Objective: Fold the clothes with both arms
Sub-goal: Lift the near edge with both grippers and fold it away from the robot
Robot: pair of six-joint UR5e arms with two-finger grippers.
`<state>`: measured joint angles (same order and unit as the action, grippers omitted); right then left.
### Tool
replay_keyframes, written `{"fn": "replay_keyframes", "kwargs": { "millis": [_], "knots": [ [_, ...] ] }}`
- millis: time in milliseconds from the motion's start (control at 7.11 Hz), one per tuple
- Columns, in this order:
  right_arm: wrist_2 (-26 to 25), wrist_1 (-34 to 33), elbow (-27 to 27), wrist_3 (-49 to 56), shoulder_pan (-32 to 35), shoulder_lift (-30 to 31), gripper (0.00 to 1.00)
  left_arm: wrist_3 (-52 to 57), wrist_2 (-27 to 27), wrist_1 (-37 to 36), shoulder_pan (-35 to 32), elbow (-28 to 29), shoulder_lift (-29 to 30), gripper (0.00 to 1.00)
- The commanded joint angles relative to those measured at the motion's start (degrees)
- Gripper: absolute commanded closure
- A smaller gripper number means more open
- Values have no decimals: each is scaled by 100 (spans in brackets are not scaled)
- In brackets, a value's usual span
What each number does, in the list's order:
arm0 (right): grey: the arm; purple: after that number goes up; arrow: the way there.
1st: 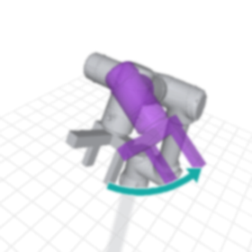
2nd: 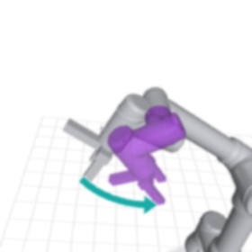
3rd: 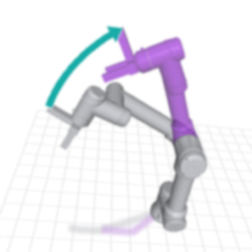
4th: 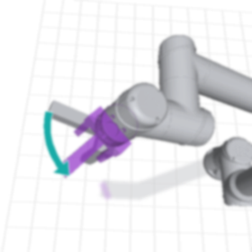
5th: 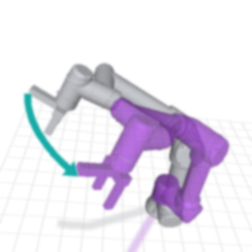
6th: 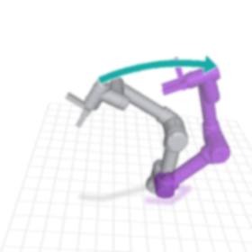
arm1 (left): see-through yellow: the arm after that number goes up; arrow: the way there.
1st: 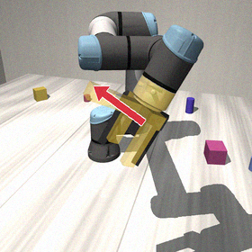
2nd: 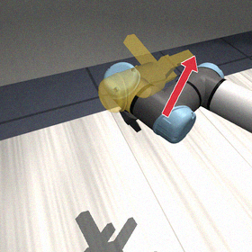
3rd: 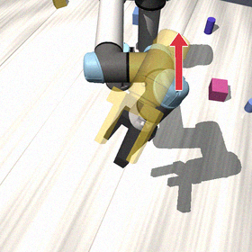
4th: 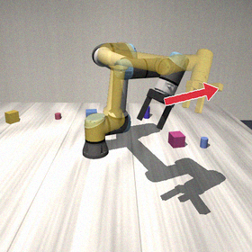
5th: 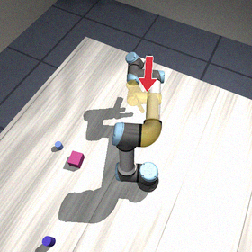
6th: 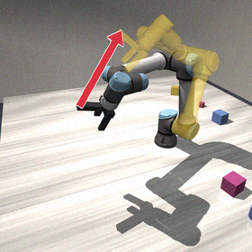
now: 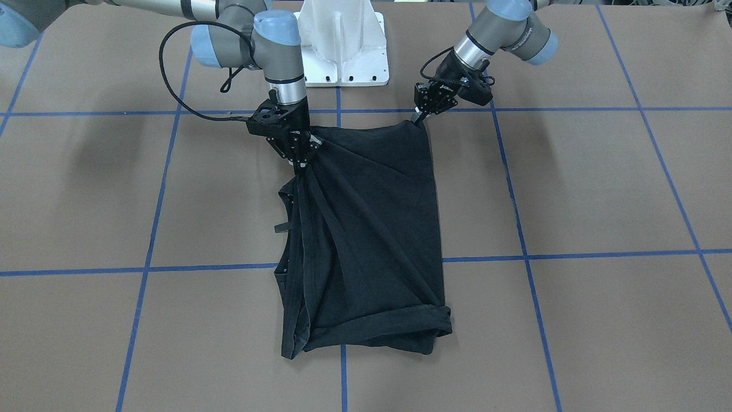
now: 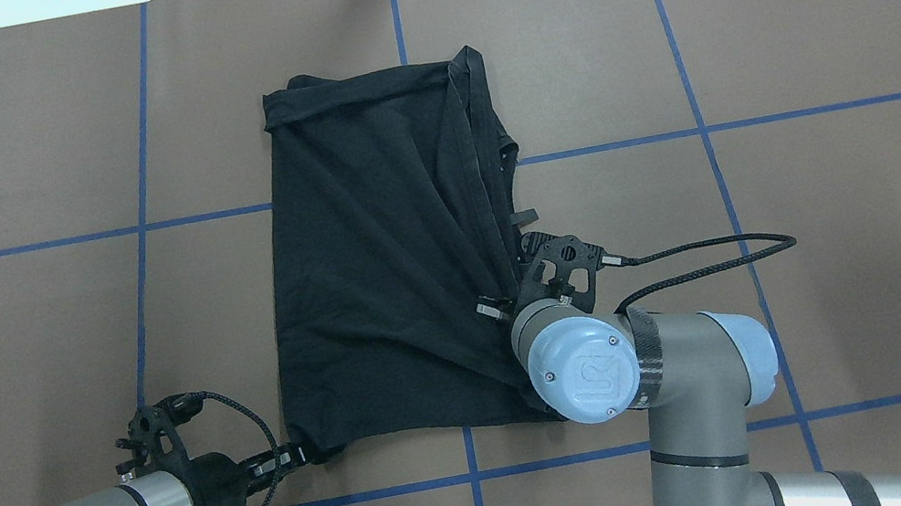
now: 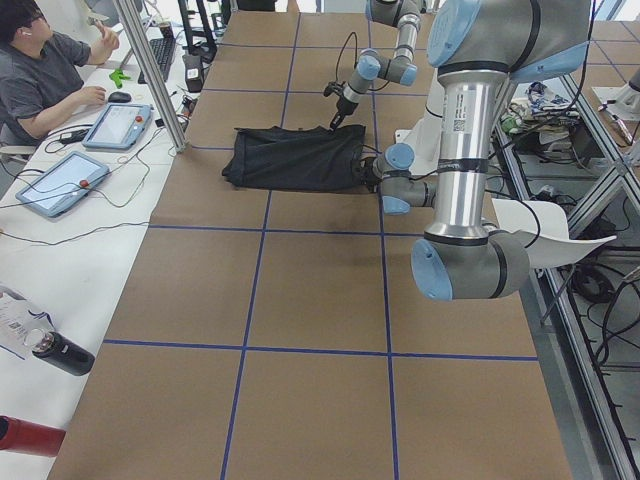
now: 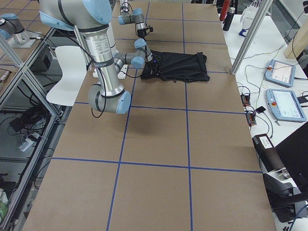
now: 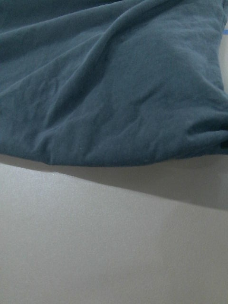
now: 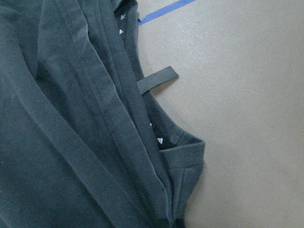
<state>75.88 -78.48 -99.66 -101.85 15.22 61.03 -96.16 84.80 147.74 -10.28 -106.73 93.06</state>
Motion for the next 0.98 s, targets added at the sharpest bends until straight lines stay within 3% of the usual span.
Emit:
{"fn": "replay_keyframes", "kwargs": {
  "millis": [0,422,703,844],
  "knots": [
    [6,-36,-236,34,16,93,100,1,10,0,0,-75,19,100],
    [-116,-490,-1665,17,-482,812,100,-25,36,-70,148,-995,-226,100],
    [-311,-791,-2344,8,-880,981,100,-130,71,-1065,308,-2056,-377,100],
    [-293,-801,-2321,25,-881,964,100,-131,367,-1673,273,-2436,-281,100]
  ]
}}
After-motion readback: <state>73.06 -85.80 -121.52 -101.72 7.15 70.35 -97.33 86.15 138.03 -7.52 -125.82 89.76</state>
